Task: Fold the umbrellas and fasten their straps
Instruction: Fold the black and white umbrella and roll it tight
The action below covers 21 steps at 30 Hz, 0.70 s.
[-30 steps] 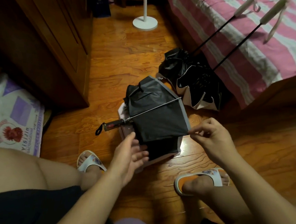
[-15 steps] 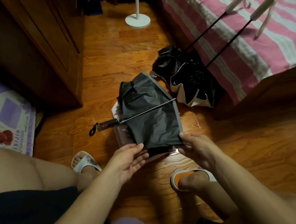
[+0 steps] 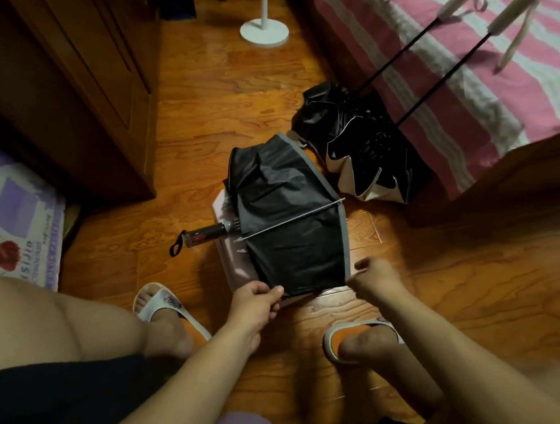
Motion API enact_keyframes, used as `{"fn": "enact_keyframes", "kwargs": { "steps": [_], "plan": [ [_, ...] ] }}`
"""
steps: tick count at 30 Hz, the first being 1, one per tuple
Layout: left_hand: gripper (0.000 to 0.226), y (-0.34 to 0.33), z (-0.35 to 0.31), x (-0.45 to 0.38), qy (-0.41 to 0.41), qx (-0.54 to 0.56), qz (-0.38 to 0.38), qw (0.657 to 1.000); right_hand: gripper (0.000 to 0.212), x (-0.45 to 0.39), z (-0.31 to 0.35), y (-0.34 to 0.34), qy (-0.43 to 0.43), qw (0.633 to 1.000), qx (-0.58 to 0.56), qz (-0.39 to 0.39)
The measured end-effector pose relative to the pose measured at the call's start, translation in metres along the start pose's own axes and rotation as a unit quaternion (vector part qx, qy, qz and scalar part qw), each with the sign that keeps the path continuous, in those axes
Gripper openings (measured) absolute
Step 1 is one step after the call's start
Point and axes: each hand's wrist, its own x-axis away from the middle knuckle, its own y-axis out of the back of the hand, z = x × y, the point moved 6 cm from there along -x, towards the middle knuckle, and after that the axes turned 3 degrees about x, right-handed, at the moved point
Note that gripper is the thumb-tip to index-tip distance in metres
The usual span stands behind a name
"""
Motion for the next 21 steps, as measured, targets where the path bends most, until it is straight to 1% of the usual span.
{"fn": "enact_keyframes", "kwargs": {
  "steps": [2,4,5,6,8,11,13,15,16,17,19,20,21],
  "plan": [
    [0.015,0.001,-0.001,-0.009,0.003,-0.006,-0.009,1.0,0.042,-0.007,0.033,0.017,0.054,0.994,0.029,-0.09],
    [0.009,0.004,-0.002,-0.016,0.002,-0.022,-0.02,1.0,0.039,-0.01,0.079,0.039,0.134,0.972,0.029,-0.189],
    [0.007,0.006,-0.003,-0.018,-0.001,-0.032,-0.02,0.999,0.036,-0.012,0.105,0.046,0.175,0.961,0.031,-0.213],
    [0.008,0.007,-0.003,-0.018,-0.002,-0.045,-0.016,0.999,0.034,-0.015,0.131,0.048,0.21,0.953,0.035,-0.217],
    [0.01,0.01,-0.002,-0.017,0.009,-0.093,0.008,0.996,0.034,-0.026,0.174,0.043,0.243,0.953,0.037,-0.176],
    [0.014,0.019,-0.013,-0.015,0.03,-0.198,0.049,0.979,0.051,-0.051,0.223,0.027,0.249,0.962,0.06,-0.091],
    [0.016,0.025,-0.042,-0.015,0.03,-0.292,0.105,0.95,0.063,-0.064,0.242,0.016,0.236,0.968,0.064,-0.059],
    [0.016,0.036,-0.087,-0.015,-0.004,-0.397,0.143,0.907,0.068,-0.074,0.252,0.005,0.227,0.972,0.035,-0.039],
    [0.015,0.044,-0.113,-0.014,-0.03,-0.432,0.138,0.891,0.069,-0.077,0.255,0.002,0.225,0.974,0.018,-0.032],
    [0.016,0.054,-0.14,-0.012,-0.056,-0.445,0.124,0.885,0.07,-0.078,0.257,-0.001,0.22,0.975,0.0,-0.028],
    [0.019,0.069,-0.185,-0.008,-0.107,-0.431,0.096,0.891,0.073,-0.079,0.255,-0.001,0.207,0.977,-0.03,-0.034],
    [0.021,0.075,-0.204,-0.005,-0.129,-0.423,0.08,0.893,0.071,-0.075,0.254,0.001,0.2,0.978,-0.041,-0.035],
    [0.021,0.08,-0.217,-0.002,-0.146,-0.417,0.07,0.894,0.063,-0.072,0.252,0.003,0.192,0.979,-0.058,-0.026]
  ]
}}
